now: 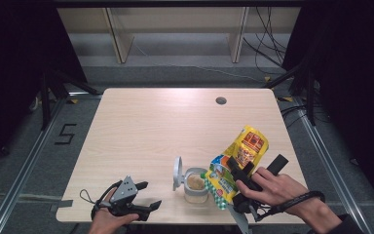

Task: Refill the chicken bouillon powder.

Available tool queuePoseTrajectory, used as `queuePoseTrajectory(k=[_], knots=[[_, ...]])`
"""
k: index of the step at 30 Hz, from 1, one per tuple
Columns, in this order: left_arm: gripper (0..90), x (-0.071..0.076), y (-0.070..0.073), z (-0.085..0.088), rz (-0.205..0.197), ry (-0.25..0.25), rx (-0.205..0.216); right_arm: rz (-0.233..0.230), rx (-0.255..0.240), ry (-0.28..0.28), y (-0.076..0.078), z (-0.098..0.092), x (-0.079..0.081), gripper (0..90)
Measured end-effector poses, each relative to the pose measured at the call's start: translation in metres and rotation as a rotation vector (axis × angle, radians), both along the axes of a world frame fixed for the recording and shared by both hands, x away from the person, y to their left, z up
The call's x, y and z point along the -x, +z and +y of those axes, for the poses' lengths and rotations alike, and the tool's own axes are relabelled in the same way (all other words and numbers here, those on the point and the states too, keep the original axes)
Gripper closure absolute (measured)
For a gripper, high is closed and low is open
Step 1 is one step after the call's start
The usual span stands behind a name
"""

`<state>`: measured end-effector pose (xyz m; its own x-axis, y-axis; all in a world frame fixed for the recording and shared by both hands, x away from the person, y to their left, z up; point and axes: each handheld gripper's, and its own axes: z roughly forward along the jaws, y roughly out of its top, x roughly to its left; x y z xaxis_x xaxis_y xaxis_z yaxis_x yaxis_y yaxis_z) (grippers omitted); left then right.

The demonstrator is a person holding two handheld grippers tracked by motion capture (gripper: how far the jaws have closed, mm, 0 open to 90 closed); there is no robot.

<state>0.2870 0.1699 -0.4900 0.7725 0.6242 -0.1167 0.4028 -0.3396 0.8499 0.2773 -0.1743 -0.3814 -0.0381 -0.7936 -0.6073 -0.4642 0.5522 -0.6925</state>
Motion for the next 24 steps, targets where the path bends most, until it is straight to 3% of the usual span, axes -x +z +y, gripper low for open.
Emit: queuePoseTrajectory(k=[12, 14, 16, 24], knots=[[20.2, -0.0001, -0.0001, 0.0000, 0.001, 0.001, 0.001, 0.003, 0.002, -0.013, 0.0003, -0.0006, -0.0002, 66.9], [20.3, -0.0009, 0.0001, 0.0014, -0.005, -0.002, -0.021, 0.003, 0.003, -0.013, 0.0002, -0.0004, -0.0002, 66.9], [20.2, -0.0001, -0.0002, 0.0001, 0.001, 0.001, 0.000, 0.003, 0.002, -0.013, 0.0002, -0.0006, 0.0000, 66.9], [20.2, -0.0006, -0.0001, 0.0009, -0.003, 0.000, -0.013, -0.003, -0.004, -0.010, 0.0004, -0.0017, 0.0000, 67.0]])
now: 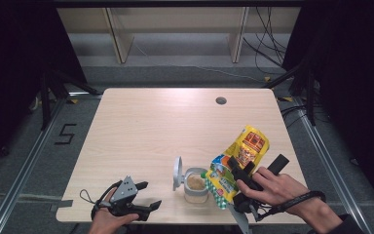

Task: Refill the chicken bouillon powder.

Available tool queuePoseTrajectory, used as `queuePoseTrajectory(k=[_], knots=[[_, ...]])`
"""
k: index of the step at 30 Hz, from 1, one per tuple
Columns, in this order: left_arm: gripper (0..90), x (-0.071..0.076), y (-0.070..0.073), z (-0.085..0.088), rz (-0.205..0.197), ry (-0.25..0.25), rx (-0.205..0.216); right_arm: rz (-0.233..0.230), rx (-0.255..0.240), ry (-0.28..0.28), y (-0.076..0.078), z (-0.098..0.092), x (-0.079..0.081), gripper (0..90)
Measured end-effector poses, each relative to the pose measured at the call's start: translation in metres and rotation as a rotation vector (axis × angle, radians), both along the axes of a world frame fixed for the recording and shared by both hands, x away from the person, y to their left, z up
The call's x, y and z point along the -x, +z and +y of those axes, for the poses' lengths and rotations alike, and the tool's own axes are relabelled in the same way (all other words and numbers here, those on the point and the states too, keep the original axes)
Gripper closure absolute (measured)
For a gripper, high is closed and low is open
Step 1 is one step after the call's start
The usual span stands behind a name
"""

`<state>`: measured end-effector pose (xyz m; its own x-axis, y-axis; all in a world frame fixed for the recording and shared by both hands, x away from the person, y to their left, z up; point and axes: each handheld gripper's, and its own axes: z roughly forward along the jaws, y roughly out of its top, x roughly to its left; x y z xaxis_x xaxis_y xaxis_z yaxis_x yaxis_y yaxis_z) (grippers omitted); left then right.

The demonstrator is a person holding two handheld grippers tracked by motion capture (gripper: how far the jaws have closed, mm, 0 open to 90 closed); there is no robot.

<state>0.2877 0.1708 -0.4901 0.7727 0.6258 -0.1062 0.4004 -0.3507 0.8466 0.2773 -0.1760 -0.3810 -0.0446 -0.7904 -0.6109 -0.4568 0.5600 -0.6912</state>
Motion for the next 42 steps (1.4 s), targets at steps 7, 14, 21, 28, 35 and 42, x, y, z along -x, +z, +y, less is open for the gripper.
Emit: queuePoseTrajectory(k=[7, 14, 21, 28, 35, 42], knots=[[20.2, 0.0004, -0.0001, -0.0008, 0.002, 0.002, 0.011, 0.008, 0.001, 0.002, 0.0002, 0.0000, -0.0001, 67.0], [20.2, 0.0003, 0.0000, -0.0005, 0.001, 0.001, 0.007, 0.008, 0.002, 0.002, 0.0008, 0.0003, -0.0003, 67.0], [20.2, -0.0003, 0.0003, 0.0006, -0.003, -0.002, -0.010, 0.006, 0.007, 0.005, 0.0009, 0.0005, -0.0003, 67.1], [20.2, 0.0006, -0.0003, -0.0014, 0.003, 0.005, 0.024, 0.008, 0.007, 0.004, 0.0009, 0.0002, -0.0004, 67.1], [20.2, -0.0004, 0.0004, 0.0007, -0.004, -0.002, -0.010, 0.004, 0.002, -0.005, 0.0013, -0.0003, 0.0002, 67.1], [20.2, 0.0006, -0.0001, -0.0012, 0.003, 0.005, 0.022, 0.007, 0.000, 0.006, 0.0007, -0.0001, -0.0001, 67.2]])
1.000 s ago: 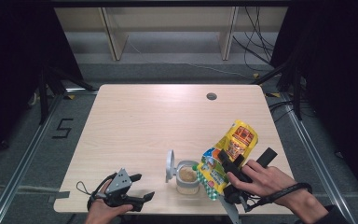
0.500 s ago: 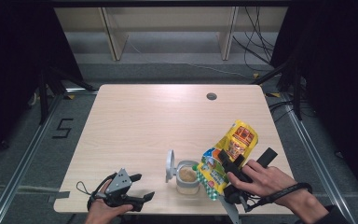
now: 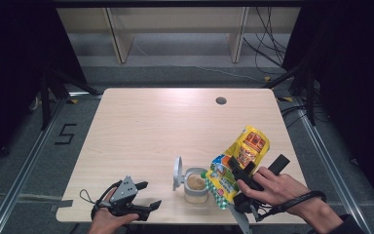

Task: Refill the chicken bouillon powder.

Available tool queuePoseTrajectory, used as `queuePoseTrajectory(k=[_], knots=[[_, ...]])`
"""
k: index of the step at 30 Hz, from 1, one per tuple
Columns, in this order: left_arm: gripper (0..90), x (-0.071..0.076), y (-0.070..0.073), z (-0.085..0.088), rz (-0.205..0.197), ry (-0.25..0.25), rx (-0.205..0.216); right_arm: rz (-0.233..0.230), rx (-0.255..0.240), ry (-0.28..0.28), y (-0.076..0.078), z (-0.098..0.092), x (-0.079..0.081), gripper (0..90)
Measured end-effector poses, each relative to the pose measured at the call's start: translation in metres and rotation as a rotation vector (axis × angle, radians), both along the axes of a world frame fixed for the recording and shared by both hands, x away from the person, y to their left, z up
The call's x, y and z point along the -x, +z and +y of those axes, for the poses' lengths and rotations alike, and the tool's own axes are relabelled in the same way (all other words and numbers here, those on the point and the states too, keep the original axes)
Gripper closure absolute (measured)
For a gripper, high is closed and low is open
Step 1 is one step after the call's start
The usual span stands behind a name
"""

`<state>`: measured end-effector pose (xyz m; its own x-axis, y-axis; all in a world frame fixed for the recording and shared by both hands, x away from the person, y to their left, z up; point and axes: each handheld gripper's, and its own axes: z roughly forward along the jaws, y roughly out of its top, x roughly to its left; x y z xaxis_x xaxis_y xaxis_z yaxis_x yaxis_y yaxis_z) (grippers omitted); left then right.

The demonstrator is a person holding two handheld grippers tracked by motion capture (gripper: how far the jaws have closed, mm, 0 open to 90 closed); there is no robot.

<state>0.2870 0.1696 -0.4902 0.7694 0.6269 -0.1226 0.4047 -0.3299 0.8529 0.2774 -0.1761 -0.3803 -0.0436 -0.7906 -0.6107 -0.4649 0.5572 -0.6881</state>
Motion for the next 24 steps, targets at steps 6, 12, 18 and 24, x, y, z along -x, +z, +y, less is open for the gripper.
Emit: queuePoseTrajectory(k=[6, 12, 18, 24], knots=[[20.2, -0.0008, 0.0010, 0.0021, -0.007, -0.006, -0.036, 0.006, -0.004, -0.009, -0.0004, -0.0003, 0.0001, 67.2], [20.2, 0.0001, 0.0002, 0.0000, 0.000, 0.000, 0.001, 0.000, 0.001, -0.002, 0.0003, -0.0005, 0.0001, 67.2], [20.3, 0.0000, 0.0002, 0.0001, 0.000, 0.000, 0.001, 0.001, -0.004, -0.011, 0.0003, -0.0012, 0.0004, 67.3], [20.2, -0.0004, 0.0004, 0.0010, -0.002, -0.005, -0.013, 0.003, -0.004, -0.002, -0.0003, -0.0019, 0.0004, 67.3]])
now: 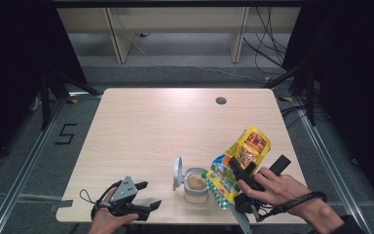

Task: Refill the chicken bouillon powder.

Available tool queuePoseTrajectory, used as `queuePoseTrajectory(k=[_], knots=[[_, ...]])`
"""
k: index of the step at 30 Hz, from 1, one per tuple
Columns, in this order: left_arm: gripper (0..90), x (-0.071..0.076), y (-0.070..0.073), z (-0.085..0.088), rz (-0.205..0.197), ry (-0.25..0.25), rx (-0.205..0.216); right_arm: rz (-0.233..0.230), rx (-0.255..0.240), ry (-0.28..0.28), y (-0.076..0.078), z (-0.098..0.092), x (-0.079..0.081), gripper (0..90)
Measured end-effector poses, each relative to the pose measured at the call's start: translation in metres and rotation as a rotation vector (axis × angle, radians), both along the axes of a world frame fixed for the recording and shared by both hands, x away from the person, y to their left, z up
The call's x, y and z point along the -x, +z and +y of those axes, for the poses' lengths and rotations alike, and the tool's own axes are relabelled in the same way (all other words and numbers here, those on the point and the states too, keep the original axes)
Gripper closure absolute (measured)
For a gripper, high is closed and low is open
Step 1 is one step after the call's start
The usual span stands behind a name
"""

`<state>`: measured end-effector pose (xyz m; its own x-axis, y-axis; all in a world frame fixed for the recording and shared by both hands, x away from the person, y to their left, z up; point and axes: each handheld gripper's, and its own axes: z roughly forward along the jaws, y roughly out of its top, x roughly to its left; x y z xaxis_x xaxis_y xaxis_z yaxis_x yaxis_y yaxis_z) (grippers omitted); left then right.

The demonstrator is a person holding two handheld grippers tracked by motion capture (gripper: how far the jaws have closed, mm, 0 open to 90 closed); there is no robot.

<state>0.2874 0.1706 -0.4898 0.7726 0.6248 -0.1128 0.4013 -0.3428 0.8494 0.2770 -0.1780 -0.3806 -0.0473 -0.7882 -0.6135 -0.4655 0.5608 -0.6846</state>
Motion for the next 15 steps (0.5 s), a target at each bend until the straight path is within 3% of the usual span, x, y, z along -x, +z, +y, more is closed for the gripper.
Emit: queuePoseTrajectory(k=[3, 8, 9, 15], knots=[[20.2, 0.0003, -0.0003, -0.0010, 0.003, 0.005, 0.013, 0.000, 0.001, 0.000, 0.0001, -0.0005, 0.0000, 67.3], [20.2, 0.0003, -0.0003, -0.0009, 0.002, 0.005, 0.013, 0.002, 0.000, 0.000, 0.0001, -0.0003, 0.0001, 67.3], [20.2, 0.0001, 0.0006, 0.0006, 0.002, -0.001, -0.009, 0.002, 0.000, 0.001, 0.0000, -0.0002, 0.0000, 67.3], [20.2, 0.0000, 0.0001, 0.0001, 0.000, -0.001, 0.000, 0.004, -0.002, 0.000, -0.0003, -0.0004, 0.0001, 67.3]])
